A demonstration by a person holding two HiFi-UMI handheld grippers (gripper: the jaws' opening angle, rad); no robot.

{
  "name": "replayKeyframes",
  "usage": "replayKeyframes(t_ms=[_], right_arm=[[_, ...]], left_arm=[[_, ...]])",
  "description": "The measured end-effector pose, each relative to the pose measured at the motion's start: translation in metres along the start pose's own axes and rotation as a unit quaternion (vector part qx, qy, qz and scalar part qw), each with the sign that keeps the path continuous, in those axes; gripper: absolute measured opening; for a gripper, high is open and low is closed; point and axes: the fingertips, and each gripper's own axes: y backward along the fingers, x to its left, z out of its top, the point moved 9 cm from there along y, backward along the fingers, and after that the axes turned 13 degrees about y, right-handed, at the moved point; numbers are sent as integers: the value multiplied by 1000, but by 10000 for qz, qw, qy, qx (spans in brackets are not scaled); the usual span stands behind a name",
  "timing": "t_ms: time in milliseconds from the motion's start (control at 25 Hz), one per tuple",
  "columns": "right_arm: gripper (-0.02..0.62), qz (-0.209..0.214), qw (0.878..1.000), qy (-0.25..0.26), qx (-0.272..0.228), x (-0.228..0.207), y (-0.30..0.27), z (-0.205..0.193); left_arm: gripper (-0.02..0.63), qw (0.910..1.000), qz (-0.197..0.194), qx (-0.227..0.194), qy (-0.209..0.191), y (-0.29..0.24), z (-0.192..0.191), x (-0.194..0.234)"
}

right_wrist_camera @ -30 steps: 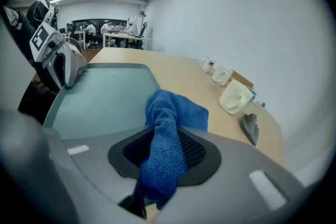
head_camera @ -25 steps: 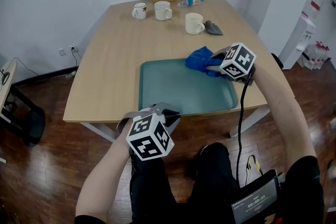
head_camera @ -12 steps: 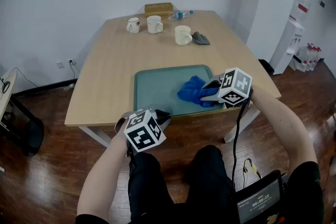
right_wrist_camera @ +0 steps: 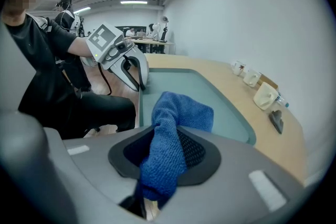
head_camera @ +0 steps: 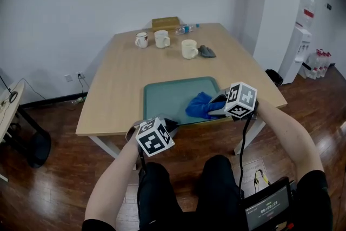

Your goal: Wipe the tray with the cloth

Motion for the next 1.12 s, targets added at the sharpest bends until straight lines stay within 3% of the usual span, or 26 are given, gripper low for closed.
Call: replayKeyframes(t_ms=[120, 200, 280, 360, 560, 720, 800, 920, 1120], right_arm=[[107, -668, 9958, -332, -532, -4, 13, 1], [107, -1233, 9838, -756, -1064, -6, 26, 2], [107, -1751, 9657, -1153, -1530, -2, 38, 2], [107, -2221, 9451, -1464, -1898, 4, 51, 0], [107, -3284, 8923, -2025, -2346, 19, 87, -18], [107, -3832, 8506, -2565, -2526, 25, 117, -46], [107, -4059, 8346, -2771, -2487, 24, 125, -59], [110, -4268, 8212, -2993, -2324, 22, 127, -75], [114, -4341, 8241, -3175, -1777, 12, 112, -94]], left_arm=[[72, 9980, 157, -483, 382, 12, 5, -2], [78, 9920, 417, -985, 669, 29, 11, -1], [78, 9805, 837, -1482, 979, 48, 14, 4], [78, 9614, 1278, -1971, 1431, 64, 13, 13], [78, 9018, 2049, -2789, 2587, 91, -7, 21], [78, 8736, 2395, -3038, 2953, 104, -26, 12], [78, 8666, 2503, -3077, 3027, 106, -31, 9], [78, 8622, 2627, -3100, 3025, 107, -32, 9], [78, 8657, 2624, -3063, 2966, 107, -29, 9]])
